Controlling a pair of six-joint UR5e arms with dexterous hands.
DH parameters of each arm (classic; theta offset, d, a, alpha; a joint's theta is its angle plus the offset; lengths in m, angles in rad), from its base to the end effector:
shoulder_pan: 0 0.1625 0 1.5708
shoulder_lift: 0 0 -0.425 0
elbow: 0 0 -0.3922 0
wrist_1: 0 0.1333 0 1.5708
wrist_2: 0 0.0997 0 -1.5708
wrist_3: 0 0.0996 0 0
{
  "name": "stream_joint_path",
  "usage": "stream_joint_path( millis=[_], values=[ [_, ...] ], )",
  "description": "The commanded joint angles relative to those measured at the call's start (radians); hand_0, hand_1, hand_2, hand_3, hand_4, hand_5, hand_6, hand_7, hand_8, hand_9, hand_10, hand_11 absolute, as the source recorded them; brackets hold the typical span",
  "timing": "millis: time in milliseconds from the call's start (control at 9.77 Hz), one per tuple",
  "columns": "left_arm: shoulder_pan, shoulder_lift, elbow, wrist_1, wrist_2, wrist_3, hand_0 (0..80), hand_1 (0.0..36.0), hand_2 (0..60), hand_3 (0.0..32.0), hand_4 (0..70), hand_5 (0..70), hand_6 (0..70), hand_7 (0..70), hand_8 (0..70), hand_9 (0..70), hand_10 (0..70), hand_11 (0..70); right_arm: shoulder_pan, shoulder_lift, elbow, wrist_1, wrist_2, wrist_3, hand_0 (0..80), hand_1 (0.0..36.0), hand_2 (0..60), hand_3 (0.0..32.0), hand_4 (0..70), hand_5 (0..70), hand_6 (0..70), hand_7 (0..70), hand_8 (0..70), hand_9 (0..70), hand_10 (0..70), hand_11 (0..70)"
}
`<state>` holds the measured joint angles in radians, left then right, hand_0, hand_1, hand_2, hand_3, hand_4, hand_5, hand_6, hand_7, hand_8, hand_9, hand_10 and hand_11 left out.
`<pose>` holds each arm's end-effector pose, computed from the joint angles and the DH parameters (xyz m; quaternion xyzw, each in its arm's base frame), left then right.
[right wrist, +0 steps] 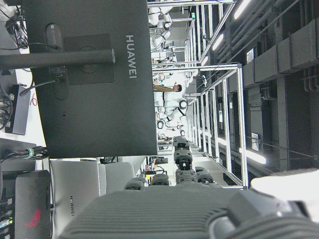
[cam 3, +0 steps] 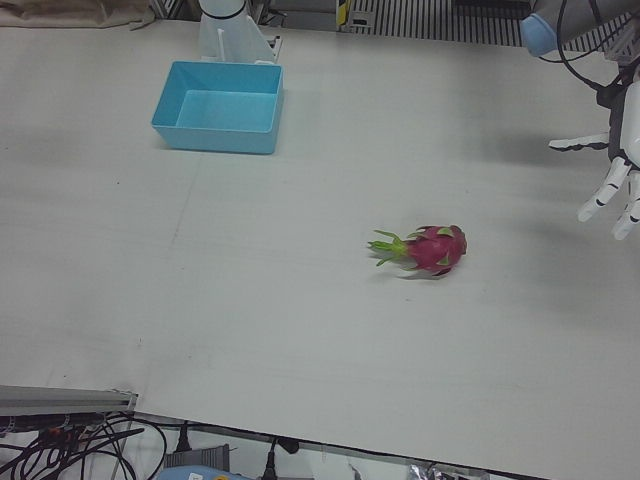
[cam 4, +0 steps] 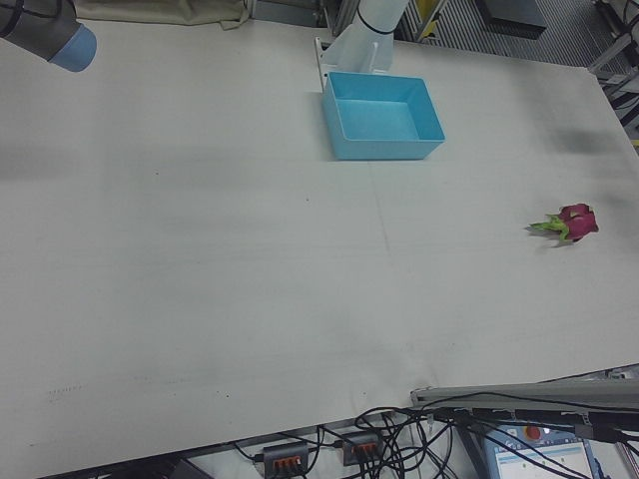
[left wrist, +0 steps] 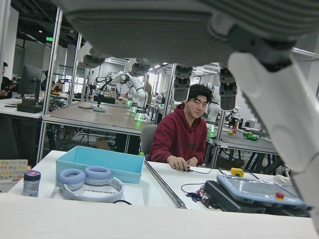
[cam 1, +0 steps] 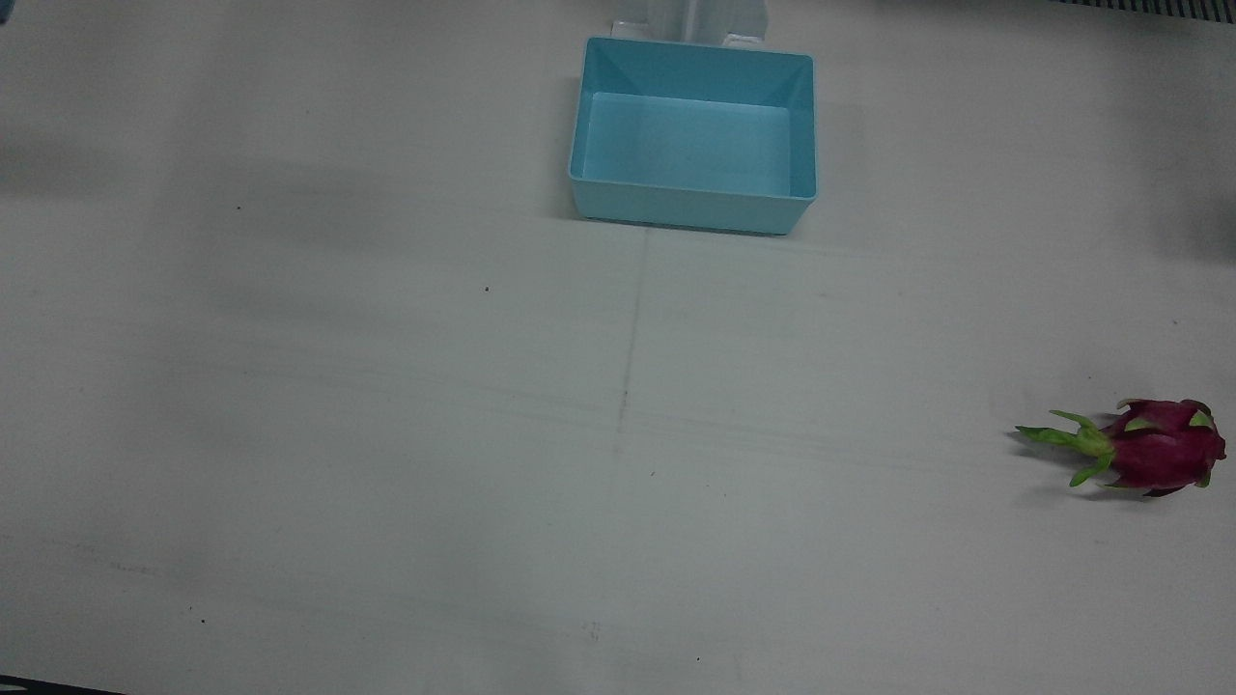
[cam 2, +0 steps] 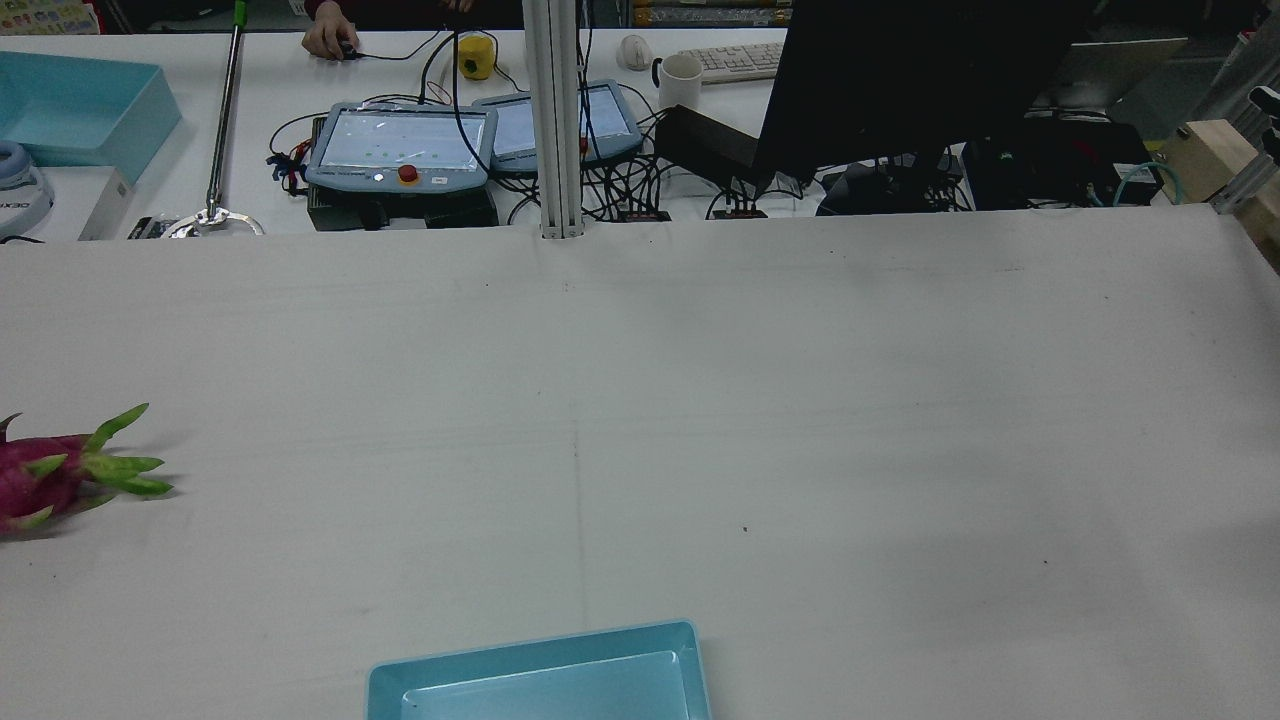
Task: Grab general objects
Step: 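Lower the left hand over the dragon fruit and close fingers around it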
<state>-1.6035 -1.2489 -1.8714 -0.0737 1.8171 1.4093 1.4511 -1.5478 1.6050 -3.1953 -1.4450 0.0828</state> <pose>-0.1207 -0.3556 0.6685 0.4117 0.5966 -0.4710 0.5028 0.0850 -0.5143 0.6643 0.0273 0.7078 -0.7052 0.0315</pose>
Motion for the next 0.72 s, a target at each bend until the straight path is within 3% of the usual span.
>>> stream_joint_path(
  millis=[0, 102, 205, 409, 614],
  values=[
    [0.14, -0.026, 0.027, 0.024, -0.007, 0.058, 66.4, 16.9, 0.0, 28.6, 1.5, 26.9, 1.3, 23.5, 3.8, 3.3, 0.0, 0.0, 0.0, 0.0, 0.0, 0.0, 0.0, 0.0, 0.0, 0.0, 0.0, 0.0, 0.0, 0.0, 0.0, 0.0, 0.0, 0.0, 0.0, 0.0],
    [0.158, -0.032, 0.037, 0.026, -0.009, 0.06, 62.4, 14.2, 0.0, 32.0, 0.8, 13.6, 0.5, 21.2, 3.4, 2.8, 0.0, 0.0, 0.0, 0.0, 0.001, 0.0, 0.0, 0.0, 0.0, 0.0, 0.0, 0.0, 0.0, 0.0, 0.0, 0.0, 0.0, 0.0, 0.0, 0.0],
    [0.168, -0.041, 0.038, 0.028, -0.01, 0.054, 62.3, 13.9, 0.0, 32.0, 0.0, 0.3, 0.0, 22.1, 3.2, 3.0, 0.0, 0.0, 0.0, 0.0, 0.0, 0.0, 0.0, 0.0, 0.0, 0.0, 0.0, 0.0, 0.0, 0.0, 0.0, 0.0, 0.0, 0.0, 0.0, 0.0],
    [0.194, -0.043, 0.038, 0.028, -0.019, 0.033, 63.8, 15.5, 0.0, 32.0, 0.0, 0.0, 0.0, 19.0, 3.2, 2.4, 0.0, 0.0, 0.0, 0.0, 0.001, 0.0, 0.0, 0.0, 0.0, 0.0, 0.0, 0.0, 0.0, 0.0, 0.0, 0.0, 0.0, 0.0, 0.0, 0.0],
    [0.281, -0.043, 0.046, 0.028, -0.091, 0.039, 63.8, 15.8, 0.0, 32.0, 0.0, 3.5, 0.0, 20.9, 3.5, 2.7, 0.0, 0.0, 0.0, 0.0, 0.0, 0.0, 0.0, 0.0, 0.0, 0.0, 0.0, 0.0, 0.0, 0.0, 0.0, 0.0, 0.0, 0.0, 0.0, 0.0]
  ],
)
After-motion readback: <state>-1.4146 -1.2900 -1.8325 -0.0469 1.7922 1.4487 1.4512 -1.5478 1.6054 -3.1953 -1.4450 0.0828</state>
